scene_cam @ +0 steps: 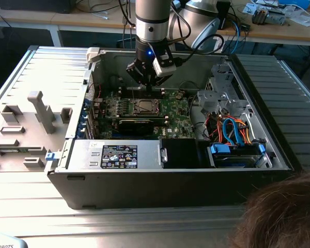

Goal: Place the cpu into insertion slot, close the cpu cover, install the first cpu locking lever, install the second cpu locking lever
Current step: 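Install the first cpu locking lever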

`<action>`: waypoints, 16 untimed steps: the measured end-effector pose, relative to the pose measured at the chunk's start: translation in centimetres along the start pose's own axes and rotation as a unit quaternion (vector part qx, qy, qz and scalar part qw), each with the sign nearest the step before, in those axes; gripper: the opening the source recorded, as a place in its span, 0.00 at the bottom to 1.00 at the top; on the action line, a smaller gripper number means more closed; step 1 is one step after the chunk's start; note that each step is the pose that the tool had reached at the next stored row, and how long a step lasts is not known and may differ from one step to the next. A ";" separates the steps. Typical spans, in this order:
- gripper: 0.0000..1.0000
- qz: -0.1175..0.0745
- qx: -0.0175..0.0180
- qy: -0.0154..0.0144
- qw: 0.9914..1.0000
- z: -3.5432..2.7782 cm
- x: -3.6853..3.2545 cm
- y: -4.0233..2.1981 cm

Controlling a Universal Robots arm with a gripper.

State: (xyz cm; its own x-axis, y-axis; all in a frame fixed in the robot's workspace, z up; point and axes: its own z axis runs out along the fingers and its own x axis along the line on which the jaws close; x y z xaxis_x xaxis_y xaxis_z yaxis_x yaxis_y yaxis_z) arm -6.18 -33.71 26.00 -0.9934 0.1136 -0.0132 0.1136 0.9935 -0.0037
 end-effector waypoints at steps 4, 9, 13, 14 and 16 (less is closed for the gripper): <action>0.11 -0.004 0.000 0.000 1.000 0.00 0.00 0.00; 0.11 -0.008 0.000 0.000 1.000 0.00 0.00 0.00; 0.11 -0.011 0.000 0.000 1.000 0.00 0.00 0.00; 0.11 -0.012 0.000 0.000 1.000 0.00 0.00 0.00; 0.11 -0.015 0.000 0.000 1.000 0.00 0.00 0.00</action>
State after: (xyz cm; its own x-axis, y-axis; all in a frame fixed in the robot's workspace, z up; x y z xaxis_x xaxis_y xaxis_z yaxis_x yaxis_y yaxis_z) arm -6.18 -33.70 25.99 -0.9963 0.0846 -0.0132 0.0846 0.9964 -0.0037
